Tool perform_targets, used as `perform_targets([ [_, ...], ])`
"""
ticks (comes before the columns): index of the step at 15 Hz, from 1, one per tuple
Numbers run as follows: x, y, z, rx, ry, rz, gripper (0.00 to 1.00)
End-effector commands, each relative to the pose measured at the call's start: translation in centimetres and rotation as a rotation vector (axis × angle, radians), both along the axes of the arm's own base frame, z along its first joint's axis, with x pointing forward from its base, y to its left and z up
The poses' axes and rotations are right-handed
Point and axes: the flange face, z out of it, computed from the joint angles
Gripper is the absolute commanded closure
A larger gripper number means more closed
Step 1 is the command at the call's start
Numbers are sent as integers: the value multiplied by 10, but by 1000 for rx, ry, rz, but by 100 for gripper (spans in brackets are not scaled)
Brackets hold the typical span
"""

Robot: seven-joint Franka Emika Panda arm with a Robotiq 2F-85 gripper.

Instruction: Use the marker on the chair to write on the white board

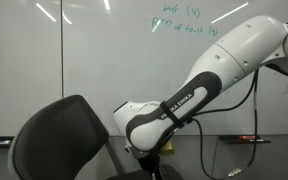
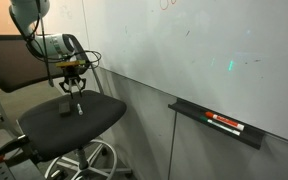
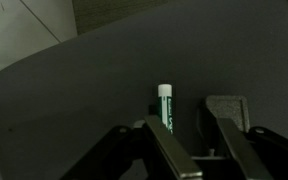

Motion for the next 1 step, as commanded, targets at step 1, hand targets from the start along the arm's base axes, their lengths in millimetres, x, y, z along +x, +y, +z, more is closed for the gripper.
perform_targets([
  [1,1,1,0,0,1,0,54],
])
